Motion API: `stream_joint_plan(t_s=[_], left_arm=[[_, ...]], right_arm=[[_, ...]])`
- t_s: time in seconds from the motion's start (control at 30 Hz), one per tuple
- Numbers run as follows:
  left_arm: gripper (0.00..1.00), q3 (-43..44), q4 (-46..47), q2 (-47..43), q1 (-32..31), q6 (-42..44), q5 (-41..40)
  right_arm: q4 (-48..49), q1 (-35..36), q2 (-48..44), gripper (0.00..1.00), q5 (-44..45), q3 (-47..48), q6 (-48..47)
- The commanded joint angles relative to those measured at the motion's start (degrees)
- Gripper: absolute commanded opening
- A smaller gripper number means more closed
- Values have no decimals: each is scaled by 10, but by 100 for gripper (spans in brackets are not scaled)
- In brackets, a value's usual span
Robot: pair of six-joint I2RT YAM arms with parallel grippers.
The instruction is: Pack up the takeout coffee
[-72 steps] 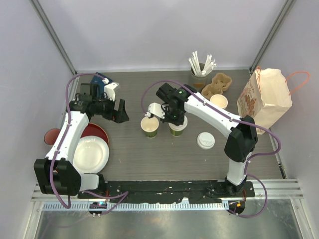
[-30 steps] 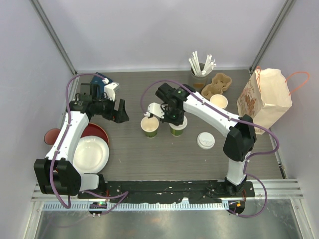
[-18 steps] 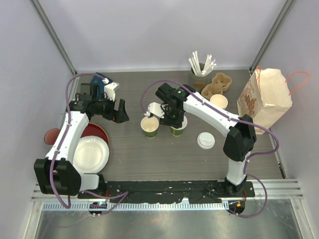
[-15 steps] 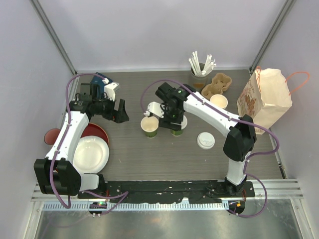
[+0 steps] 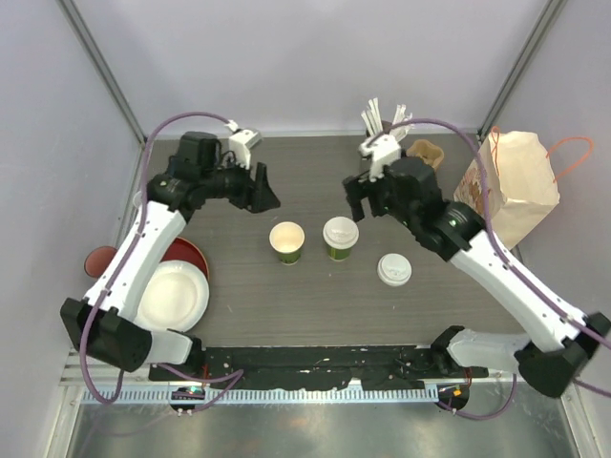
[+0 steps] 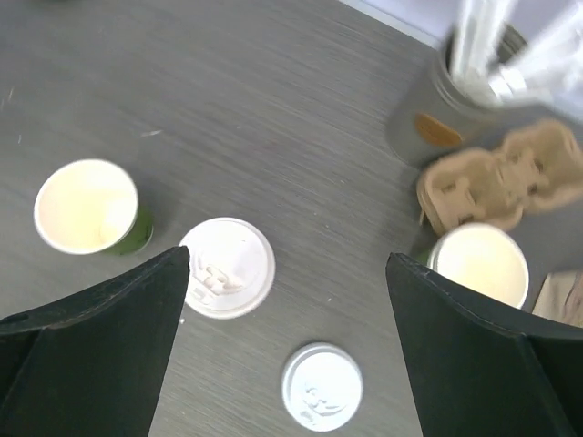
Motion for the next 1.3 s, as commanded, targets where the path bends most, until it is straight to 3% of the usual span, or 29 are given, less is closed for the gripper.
stream_joint_plan(t_s=[0.0,0.03,0.07,0.13,0.27,0.43,0.8,1.07,1.27], left_arm=[[60,9,68,56,-85,-117,-48],[58,12,76,83,-97,-153,-56],[55,14,85,96,-118,-171,-59],[46,24,104,126,-134,-212,-58],[43,53,105,202,-171,-236,-75],[43,70,113,242,-184,-265,-91],[40,148,82,262,-190,-259,-118],[40,91,96,316,-212,-264,-118],[29,72,74,350,-213,-252,-109]], right_arm=[[154,-34,-75,89,55,-145,205],[161,-38,-92,76,55,-176,242],[161,-43,-93,69,57,-186,268],[161,-63,-80,64,20,-204,309],[121,-68,-16,51,-5,-178,325],[114,-70,15,57,-21,-170,317],[76,-75,52,51,-24,-106,275],[133,-76,67,43,-76,-217,305],[158,-75,62,37,-73,-267,310]])
